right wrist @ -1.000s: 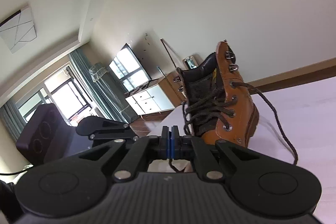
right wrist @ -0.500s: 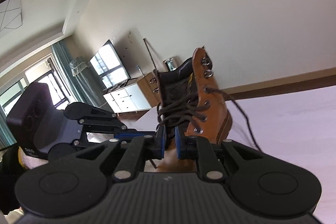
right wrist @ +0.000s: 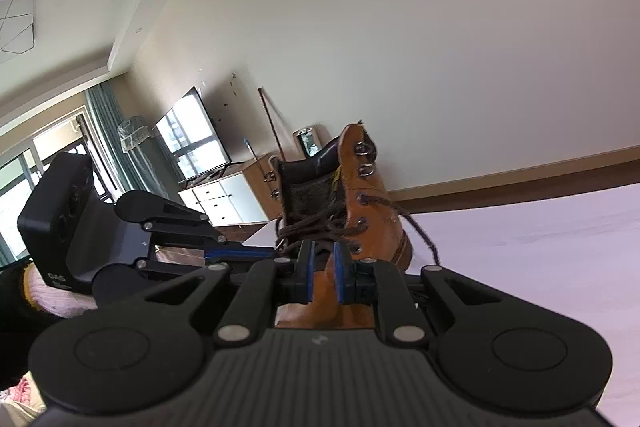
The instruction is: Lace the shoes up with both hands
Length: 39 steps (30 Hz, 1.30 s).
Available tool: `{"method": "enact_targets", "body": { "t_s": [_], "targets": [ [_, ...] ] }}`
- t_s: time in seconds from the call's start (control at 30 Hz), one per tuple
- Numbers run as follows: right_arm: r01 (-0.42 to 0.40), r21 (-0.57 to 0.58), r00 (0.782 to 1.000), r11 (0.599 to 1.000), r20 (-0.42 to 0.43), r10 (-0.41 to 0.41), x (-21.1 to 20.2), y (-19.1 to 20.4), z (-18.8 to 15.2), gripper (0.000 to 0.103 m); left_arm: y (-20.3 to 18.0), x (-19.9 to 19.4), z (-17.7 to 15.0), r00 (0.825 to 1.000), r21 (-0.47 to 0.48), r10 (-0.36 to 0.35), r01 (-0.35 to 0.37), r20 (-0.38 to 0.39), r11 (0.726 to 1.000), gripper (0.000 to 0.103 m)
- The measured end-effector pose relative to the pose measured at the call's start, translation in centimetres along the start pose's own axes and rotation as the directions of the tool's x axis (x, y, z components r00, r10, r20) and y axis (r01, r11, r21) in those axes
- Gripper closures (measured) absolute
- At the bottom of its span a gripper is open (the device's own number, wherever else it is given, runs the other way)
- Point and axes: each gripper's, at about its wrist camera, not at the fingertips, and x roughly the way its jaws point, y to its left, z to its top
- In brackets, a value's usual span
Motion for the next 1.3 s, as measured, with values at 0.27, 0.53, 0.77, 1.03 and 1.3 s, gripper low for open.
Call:
{"method": "enact_targets", "body": {
  "t_s": [0.27, 0.53, 0.77, 1.03, 1.3],
  "targets": [
    [0.056, -0.024, 0.998, 0.998, 0.038, -0.056, 0.2, -0.9, 0.8, 0.086, 0.9, 0.0, 1.7, 0.999, 0.019, 0.019, -0.020, 0.035, 1.000, 0.101],
    [0.053, -0.002, 0.994, 0.999, 0.100, -0.053, 1.5, -2.4, 1.7, 0.082, 1.2, 0.4, 4.2, 0.998, 0.067, 0.028, -0.032, 0.051, 0.997, 0.101],
    [0.010, 0.069, 0.993, 0.998, 0.119, -0.019, 3.8, -4.5, 1.5, 0.082, 0.5, 1.8, 5.3, 1.000, 0.085, 0.030, -0.030, -0.003, 0.996, 0.101],
    [-0.021, 0.104, 0.990, 0.994, 0.140, 0.006, 4.0, -5.9, 0.7, 0.079, 0.1, 3.8, 7.8, 0.996, 0.019, 0.050, -0.048, -0.080, 0.999, 0.101],
    [-0.067, 0.117, 0.987, 0.991, 0.150, 0.049, 4.2, -7.1, 0.4, 0.078, 0.2, 5.0, 8.4, 0.975, 0.012, 0.121, -0.121, -0.185, 0.993, 0.100]
  ]
}}
